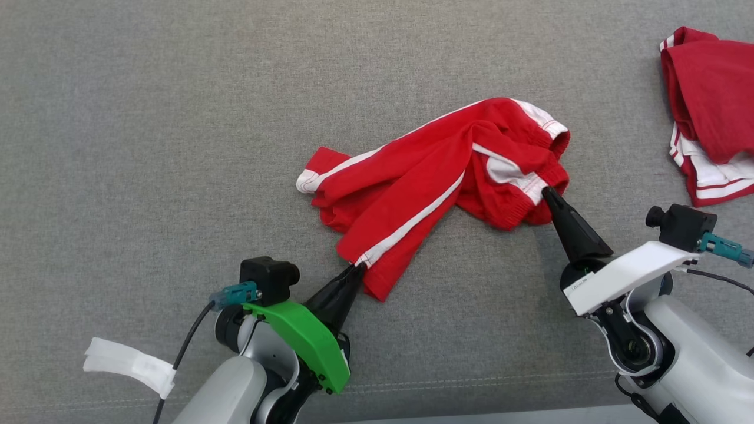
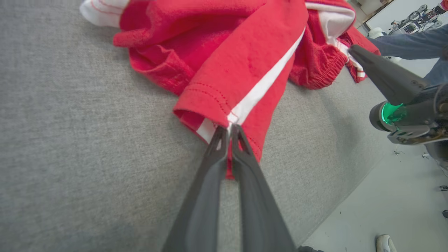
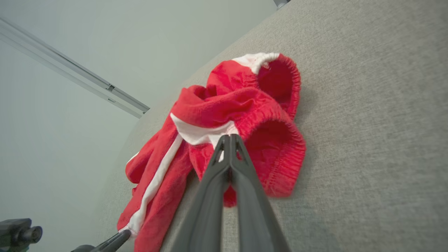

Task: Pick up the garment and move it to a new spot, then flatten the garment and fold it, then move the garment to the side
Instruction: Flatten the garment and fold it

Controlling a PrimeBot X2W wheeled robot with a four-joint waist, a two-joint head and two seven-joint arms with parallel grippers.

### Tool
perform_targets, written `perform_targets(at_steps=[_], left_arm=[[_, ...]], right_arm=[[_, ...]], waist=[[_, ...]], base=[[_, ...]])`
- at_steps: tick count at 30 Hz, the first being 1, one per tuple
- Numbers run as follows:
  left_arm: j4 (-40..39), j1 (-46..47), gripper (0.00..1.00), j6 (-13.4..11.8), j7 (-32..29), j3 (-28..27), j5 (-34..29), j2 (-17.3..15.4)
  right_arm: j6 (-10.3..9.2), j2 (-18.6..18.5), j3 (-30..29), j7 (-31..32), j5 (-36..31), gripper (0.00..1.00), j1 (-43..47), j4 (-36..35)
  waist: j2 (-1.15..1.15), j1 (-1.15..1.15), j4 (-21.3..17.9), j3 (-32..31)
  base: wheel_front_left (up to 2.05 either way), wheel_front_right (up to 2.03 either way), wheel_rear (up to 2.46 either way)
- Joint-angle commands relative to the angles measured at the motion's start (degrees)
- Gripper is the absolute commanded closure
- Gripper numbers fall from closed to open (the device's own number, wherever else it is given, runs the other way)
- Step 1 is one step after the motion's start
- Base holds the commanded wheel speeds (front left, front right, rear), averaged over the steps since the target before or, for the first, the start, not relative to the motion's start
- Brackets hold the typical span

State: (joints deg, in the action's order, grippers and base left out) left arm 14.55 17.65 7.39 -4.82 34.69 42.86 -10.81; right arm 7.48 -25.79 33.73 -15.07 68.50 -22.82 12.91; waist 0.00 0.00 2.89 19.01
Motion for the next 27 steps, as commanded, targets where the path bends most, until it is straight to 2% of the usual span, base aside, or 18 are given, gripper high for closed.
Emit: perform_targets(at_steps=[1, 6, 12, 15, 21, 22, 23, 24, 27], left_arm=[[-0.15, 0.93, 1.0, 0.16, 0.52, 0.11, 0.4, -0.38], [-0.5, 1.28, 1.0, 0.16, 2.61, 0.64, 1.04, -1.42], [-3.47, -0.54, 1.0, -0.28, 4.93, -1.32, 2.18, -2.85], [-5.28, -1.4, 1.0, -1.11, 4.38, -2.05, 2.38, -4.05], [-7.29, -3.12, 1.0, -2.14, 3.52, -2.27, 2.84, -5.3], [-7.41, -3.33, 1.0, -2.43, 3.49, -2.33, 2.92, -5.41], [-7.51, -3.5, 1.0, -2.52, 3.52, -2.42, 2.99, -5.49], [-7.55, -3.76, 1.0, -2.78, 3.64, -2.47, 2.98, -5.59], [-7.31, -4.5, 1.0, -3.33, 3.74, -2.5, 2.88, -5.88]], right_arm=[[0.01, -0.26, -0.06, -0.22, 0.32, 1.0, -0.71, -0.22], [0.01, -0.67, -0.7, -0.22, 0.54, 1.0, 0.6, -1.95], [0.02, -2.09, -2.89, -0.22, 0.87, 1.0, 4.57, -5.46], [0.01, -3.47, -3.21, -0.22, 0.36, 1.0, 6.51, -6.24], [0.01, -2.72, -6.7, -0.21, -3.46, 1.0, 9.92, -8.71], [0.01, -2.22, -7.92, -0.21, -5.15, 0.75, 10.32, -9.26], [0.02, -1.51, -8.71, -0.2, -6.36, 0.11, 10.95, -9.93], [0.01, -1.18, -10.04, -0.17, -9.34, 0.0, 11.32, -10.26], [0.01, 1.43, -14.32, -0.16, -17.83, 0.0, 12.76, -11.7]], waist=[[0.0, 0.0, -0.04, 0.04], [0.0, 0.0, -0.29, -0.25], [0.0, 0.0, 0.09, -1.93], [0.0, 0.0, 0.08, -2.77], [0.0, 0.0, -0.48, -4.35], [0.0, 0.0, -0.74, -4.62], [0.0, 0.0, -0.99, -4.87], [0.0, 0.0, -1.27, -5.11], [0.0, 0.0, -2.18, -5.97]], base=[[0.0, 0.0, 0.0], [0.0, 0.0, 0.0], [0.0, 0.0, 0.0], [0.0, 0.0, 0.0], [0.0, 0.0, 0.0], [0.0, 0.0, 0.0], [0.0, 0.0, 0.0], [0.0, 0.0, 0.0], [0.0, 0.0, 0.0]])
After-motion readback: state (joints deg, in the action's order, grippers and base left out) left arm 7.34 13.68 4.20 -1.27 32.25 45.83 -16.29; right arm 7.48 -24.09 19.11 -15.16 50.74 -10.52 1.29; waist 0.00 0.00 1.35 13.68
